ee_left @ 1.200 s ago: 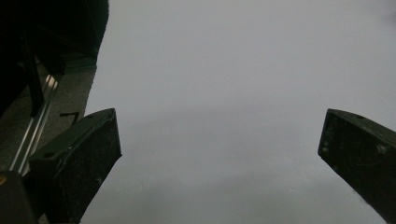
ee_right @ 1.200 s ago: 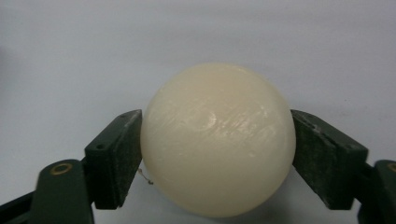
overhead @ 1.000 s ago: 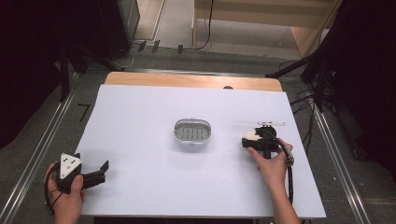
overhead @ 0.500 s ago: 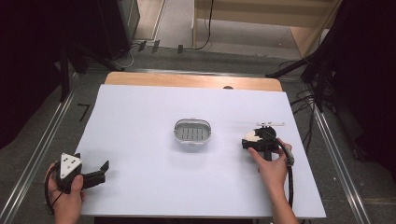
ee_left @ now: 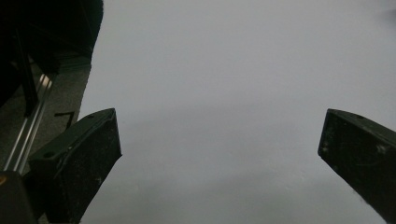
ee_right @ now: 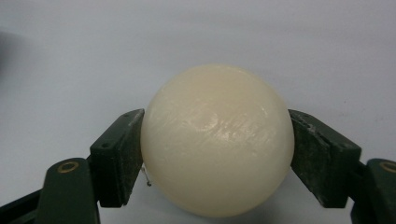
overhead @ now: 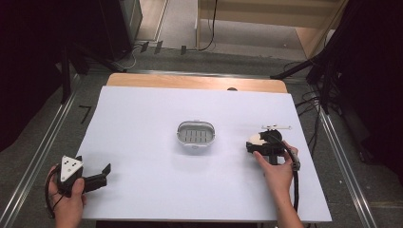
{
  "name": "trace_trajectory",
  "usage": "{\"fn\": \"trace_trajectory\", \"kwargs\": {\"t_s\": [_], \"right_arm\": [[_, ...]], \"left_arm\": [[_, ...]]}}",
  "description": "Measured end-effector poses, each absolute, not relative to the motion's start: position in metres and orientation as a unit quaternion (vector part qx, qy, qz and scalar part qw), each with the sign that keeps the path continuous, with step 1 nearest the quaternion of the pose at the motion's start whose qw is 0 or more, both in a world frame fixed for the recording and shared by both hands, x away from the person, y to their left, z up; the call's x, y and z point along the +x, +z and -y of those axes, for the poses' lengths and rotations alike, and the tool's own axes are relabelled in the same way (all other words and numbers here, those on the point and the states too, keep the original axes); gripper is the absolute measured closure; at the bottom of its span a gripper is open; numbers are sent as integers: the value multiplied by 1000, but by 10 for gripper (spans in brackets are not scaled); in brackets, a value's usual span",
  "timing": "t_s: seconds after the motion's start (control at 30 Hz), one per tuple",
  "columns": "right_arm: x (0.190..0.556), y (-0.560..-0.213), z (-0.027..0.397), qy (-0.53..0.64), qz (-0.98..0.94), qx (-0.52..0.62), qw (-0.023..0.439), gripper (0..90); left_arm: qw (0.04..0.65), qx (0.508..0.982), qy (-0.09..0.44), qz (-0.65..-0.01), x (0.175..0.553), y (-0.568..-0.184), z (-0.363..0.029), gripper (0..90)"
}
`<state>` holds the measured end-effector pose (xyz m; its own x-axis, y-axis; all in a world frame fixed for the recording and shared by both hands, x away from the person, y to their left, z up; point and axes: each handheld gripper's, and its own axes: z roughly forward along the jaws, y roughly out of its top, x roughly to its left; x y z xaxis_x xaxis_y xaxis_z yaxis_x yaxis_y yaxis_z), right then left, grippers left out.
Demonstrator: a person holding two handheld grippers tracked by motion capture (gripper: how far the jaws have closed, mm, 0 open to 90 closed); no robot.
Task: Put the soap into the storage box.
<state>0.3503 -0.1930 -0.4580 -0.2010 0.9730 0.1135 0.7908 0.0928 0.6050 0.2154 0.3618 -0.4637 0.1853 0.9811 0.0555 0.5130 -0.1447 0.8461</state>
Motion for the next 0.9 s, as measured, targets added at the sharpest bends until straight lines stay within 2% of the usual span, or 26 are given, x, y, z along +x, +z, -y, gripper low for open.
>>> {"fn": "trace_trajectory", "kwargs": {"t_s": [0.9], "right_arm": [[336, -439, 171, 314, -746, 567, 152, 251]], "left_arm": [[363, 682, 325, -546, 215, -464, -362, 0]]}}
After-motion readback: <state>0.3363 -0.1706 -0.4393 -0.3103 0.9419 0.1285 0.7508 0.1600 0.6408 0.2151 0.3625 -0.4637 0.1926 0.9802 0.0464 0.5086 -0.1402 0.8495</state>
